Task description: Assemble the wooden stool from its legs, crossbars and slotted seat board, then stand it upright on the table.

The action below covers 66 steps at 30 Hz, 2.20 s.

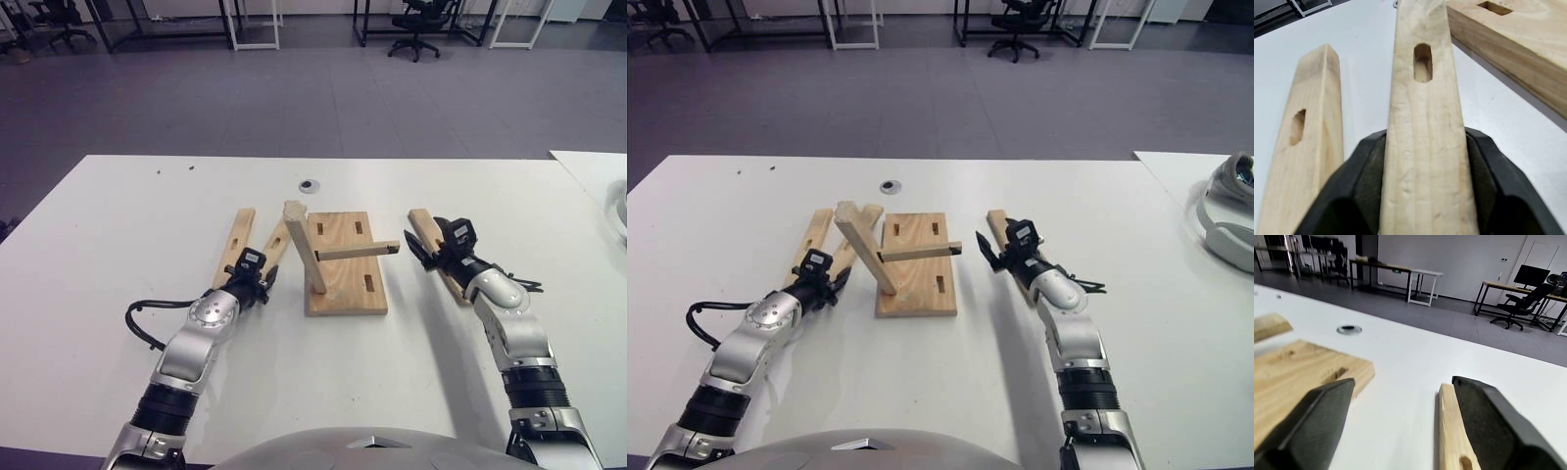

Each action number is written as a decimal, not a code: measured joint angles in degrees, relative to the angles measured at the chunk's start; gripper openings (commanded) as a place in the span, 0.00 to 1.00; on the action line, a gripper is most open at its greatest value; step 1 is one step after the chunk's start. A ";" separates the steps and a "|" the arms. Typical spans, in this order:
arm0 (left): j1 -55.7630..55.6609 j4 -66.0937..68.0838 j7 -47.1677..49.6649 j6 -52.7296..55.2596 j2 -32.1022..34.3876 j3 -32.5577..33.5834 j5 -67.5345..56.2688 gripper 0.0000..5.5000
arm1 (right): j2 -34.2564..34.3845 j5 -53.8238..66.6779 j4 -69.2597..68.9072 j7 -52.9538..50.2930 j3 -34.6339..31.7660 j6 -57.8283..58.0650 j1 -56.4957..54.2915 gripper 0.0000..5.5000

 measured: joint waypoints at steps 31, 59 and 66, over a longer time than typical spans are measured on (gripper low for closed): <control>-24.49 3.39 -23.85 -20.09 -0.92 1.40 -4.76 0.38 | 10.16 47.74 3.35 -4.90 -14.87 32.91 -32.81 0.20; -7.49 -20.85 -8.50 -6.30 -5.18 12.85 -14.96 0.73 | 10.86 57.17 -36.58 -34.99 -22.24 27.29 16.80 0.18; -7.67 -21.11 -8.23 -5.63 -5.11 13.12 -16.64 0.73 | 6.22 47.80 -45.84 -38.31 -14.60 25.40 18.24 0.19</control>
